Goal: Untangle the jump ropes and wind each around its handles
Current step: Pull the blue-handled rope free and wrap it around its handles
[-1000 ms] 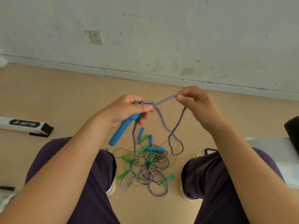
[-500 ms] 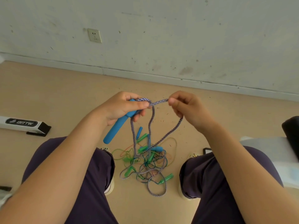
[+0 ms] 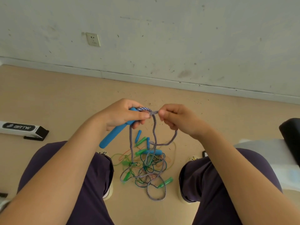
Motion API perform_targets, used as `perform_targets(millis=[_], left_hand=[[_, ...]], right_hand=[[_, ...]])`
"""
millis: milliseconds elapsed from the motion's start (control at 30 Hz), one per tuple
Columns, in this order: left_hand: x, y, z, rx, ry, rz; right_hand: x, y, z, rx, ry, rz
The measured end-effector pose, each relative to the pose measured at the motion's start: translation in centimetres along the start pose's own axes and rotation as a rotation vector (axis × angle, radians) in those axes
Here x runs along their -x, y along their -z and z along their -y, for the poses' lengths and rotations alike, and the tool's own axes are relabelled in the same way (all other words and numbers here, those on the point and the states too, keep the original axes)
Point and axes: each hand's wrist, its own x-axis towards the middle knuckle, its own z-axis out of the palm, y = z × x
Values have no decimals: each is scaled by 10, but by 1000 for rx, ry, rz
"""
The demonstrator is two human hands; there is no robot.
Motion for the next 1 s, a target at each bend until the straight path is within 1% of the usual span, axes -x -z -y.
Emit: perform_targets(millis=[100, 133, 167, 267, 333, 400, 433, 500, 600, 633, 667, 700, 800, 900, 933, 1000], left_hand=[[5, 20, 2, -40, 10, -97], [6, 23, 4, -48, 7, -118], [6, 24, 4, -48, 2, -130], [4, 9, 4, -23, -16, -134], [1, -4, 3, -6, -33, -104], [-1, -14, 1, -14, -43, -63], [-1, -15, 0, -18, -39, -49], [-1, -12, -1, -22, -24, -42], [1, -1, 0, -40, 2, -98], [2, 2, 1, -35, 4, -123], [3, 4, 2, -26, 4, -141], [3, 4, 3, -18, 4, -148], [2, -5, 3, -16, 3, -112], [1, -18, 2, -61, -18, -55], [0, -20, 1, -70, -25, -47], [0, -17, -1, -56, -31, -55]], right_hand=[[1, 15, 0, -42, 45, -210], [1, 18, 0, -31, 44, -245], [2, 19, -1, -19, 39, -245], [2, 13, -3, -7, 21, -96], [1, 1, -4, 5, 3, 7], [-2, -10, -5, 10, -13, 58], [-3, -12, -5, 6, -16, 57], [-6, -8, -7, 1, 10, -28], [-6, 14, -8, -108, 50, -282], [-5, 21, -8, -132, 45, -321], [-3, 26, -7, -121, 33, -319], [0, 27, -6, -82, 17, -280], [4, 8, -2, 52, -35, -94], [1, -13, -4, 88, -69, 66], [0, -15, -5, 75, -74, 93], [-2, -13, -5, -8, -48, 68]])
